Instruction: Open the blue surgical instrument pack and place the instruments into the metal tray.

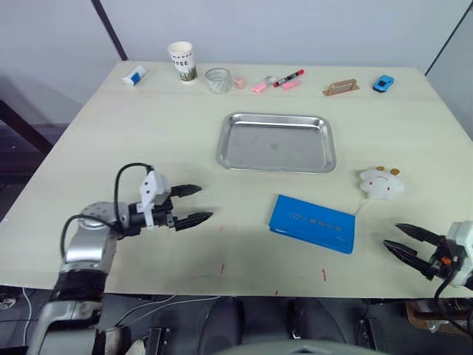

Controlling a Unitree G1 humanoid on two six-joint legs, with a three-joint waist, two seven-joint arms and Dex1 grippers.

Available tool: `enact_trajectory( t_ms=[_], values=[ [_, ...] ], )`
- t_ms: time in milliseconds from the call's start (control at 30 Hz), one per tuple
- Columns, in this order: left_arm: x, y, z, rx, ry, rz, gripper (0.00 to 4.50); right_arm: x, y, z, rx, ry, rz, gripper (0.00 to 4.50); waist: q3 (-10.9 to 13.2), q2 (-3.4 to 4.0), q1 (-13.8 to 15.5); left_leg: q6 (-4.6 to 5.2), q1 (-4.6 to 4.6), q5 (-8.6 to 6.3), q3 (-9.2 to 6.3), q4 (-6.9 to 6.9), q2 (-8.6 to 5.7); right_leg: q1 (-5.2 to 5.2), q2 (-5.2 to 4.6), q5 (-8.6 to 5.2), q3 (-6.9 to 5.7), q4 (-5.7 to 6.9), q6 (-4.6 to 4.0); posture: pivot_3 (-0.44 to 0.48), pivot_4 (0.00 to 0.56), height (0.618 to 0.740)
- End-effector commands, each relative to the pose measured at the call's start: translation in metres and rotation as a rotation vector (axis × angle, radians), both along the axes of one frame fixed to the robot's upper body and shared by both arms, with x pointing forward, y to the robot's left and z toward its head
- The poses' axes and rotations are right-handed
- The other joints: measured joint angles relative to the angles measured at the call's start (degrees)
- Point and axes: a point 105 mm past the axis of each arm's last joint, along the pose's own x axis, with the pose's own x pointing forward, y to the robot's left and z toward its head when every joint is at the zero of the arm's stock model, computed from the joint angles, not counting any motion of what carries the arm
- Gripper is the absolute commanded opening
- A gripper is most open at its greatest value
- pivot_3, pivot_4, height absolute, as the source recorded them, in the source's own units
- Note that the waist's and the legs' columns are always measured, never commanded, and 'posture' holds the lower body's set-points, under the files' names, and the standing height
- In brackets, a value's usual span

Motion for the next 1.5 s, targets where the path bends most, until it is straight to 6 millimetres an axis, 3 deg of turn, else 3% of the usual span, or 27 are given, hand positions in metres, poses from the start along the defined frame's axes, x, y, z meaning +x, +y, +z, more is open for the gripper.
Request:
enact_trajectory(
  t_ms=[33, 100, 167, 200, 333, 867, 1233, 1500],
  values=[
    [0.005, -0.020, 0.002, 0.021, -0.020, -0.121, 2.26, 0.006, 0.015, 0.006, -0.008, -0.030, 0.034, 0.79, 0.0, 0.00, 0.0, 0.00, -0.02, 0.00, 0.00, 0.01, 0.00, 0.00, 0.01, 0.00, 0.01, 0.00, 0.00, 0.000, 0.150, 0.718],
    [0.010, -0.033, 0.000, 0.033, -0.026, -0.174, 1.42, 0.009, 0.022, 0.002, -0.024, -0.025, 0.058, 0.01, 0.0, 0.00, 0.0, 0.00, -0.02, 0.00, 0.00, 0.01, -0.01, -0.01, 0.02, 0.00, 0.02, 0.00, 0.00, 0.000, 0.150, 0.718],
    [0.014, -0.043, -0.001, 0.034, -0.027, -0.209, 0.39, 0.010, 0.026, -0.001, -0.046, -0.021, 0.077, 0.00, 0.0, 0.00, 0.0, 0.00, -0.03, 0.00, -0.01, 0.02, -0.01, 0.00, 0.03, 0.00, 0.02, -0.01, 0.00, 0.000, 0.150, 0.718],
    [0.015, -0.049, -0.002, 0.037, -0.022, -0.231, 0.09, 0.011, 0.029, -0.003, -0.054, -0.017, 0.083, 0.00, 0.0, 0.00, 0.0, 0.00, -0.03, 0.00, -0.01, 0.02, -0.01, 0.00, 0.03, 0.00, 0.02, -0.01, 0.00, 0.000, 0.150, 0.718],
    [0.020, -0.070, -0.006, 0.051, -0.012, -0.308, 0.09, 0.018, 0.038, -0.009, -0.071, -0.016, 0.091, 0.00, 0.0, -0.01, -0.2, 0.00, -0.05, 0.00, -0.03, 0.04, -0.01, -0.01, 0.05, 0.00, 0.04, -0.02, 0.00, 0.000, 0.150, 0.718],
    [0.026, -0.108, -0.013, 0.032, 0.005, -0.434, 0.09, 0.036, 0.058, -0.011, -0.068, -0.054, 0.143, 0.00, 0.0, -0.02, -0.5, 0.01, -0.07, 0.01, -0.06, 0.10, -0.02, -0.01, 0.06, 0.00, 0.04, -0.01, 0.01, 0.000, 0.150, 0.718],
    [0.021, -0.107, -0.017, 0.026, 0.004, -0.449, 0.09, 0.048, 0.082, -0.007, -0.044, -0.083, 0.221, 0.00, 0.0, -0.01, -0.6, 0.01, -0.06, 0.01, -0.07, 0.09, -0.01, -0.01, 0.06, 0.00, 0.03, 0.00, 0.01, 0.000, 0.150, 0.718],
    [0.003, -0.085, -0.019, 0.041, 0.038, -0.434, 0.09, 0.058, 0.111, -0.005, -0.026, -0.098, 0.322, 0.00, 0.0, 0.02, -0.9, 0.00, -0.02, 0.01, -0.06, 0.06, 0.04, -0.03, 0.11, 0.00, 0.06, 0.03, -0.01, 0.000, 0.150, 0.718]
  ],
)
